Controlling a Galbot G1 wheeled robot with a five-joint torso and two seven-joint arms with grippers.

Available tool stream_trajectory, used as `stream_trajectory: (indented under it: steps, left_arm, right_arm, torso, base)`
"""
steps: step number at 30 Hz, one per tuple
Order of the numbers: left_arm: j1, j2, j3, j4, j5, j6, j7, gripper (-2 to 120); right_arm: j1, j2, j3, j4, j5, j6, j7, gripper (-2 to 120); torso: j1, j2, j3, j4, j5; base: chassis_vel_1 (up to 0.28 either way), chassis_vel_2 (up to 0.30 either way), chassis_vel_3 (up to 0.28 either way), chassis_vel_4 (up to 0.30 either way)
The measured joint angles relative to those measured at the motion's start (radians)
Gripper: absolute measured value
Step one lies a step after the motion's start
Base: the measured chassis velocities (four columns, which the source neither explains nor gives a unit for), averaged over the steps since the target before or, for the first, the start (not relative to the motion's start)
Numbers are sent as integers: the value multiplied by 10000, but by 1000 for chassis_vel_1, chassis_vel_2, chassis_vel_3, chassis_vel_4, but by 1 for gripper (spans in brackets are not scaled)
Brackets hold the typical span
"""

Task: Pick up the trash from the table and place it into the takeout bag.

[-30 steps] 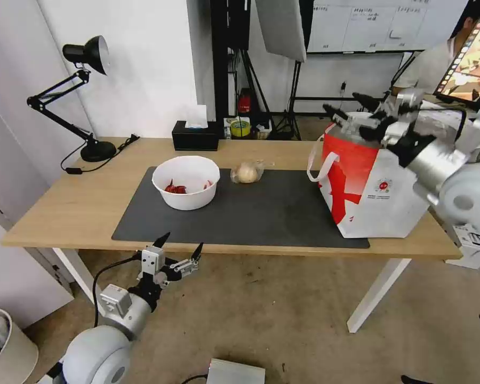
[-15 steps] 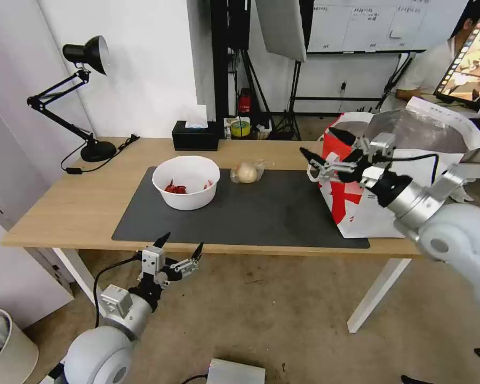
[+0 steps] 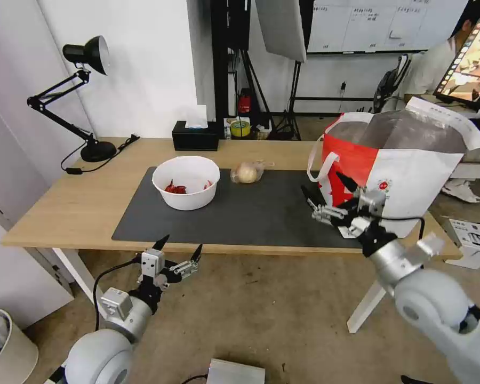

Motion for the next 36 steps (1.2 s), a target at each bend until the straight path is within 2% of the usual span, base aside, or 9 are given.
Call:
stream_trajectory:
  steps: [8, 15, 36]
  left_arm:
    - [5, -32, 0, 20, 8, -29, 8, 100]
    - [-4, -14, -28, 41, 6, -42, 8, 100]
    - [54, -161, 52, 184, 112, -105, 24, 100]
  right_arm:
    - [-1229, 1071, 216, -332, -1093, 564, 223, 100]
    - [-1897, 1650, 277, -406, -1275, 730, 649, 100]
    - [-2608, 2168, 416, -856, -1894, 1032, 788, 100]
  torso:
    - [0, 0, 0, -1, 2]
    - [-1, 0, 0, 0, 2]
    - [0, 0, 0, 0, 1]
  base:
    - [0, 0, 0, 0]
    - [0, 0, 0, 0]
    - [0, 0, 0, 0]
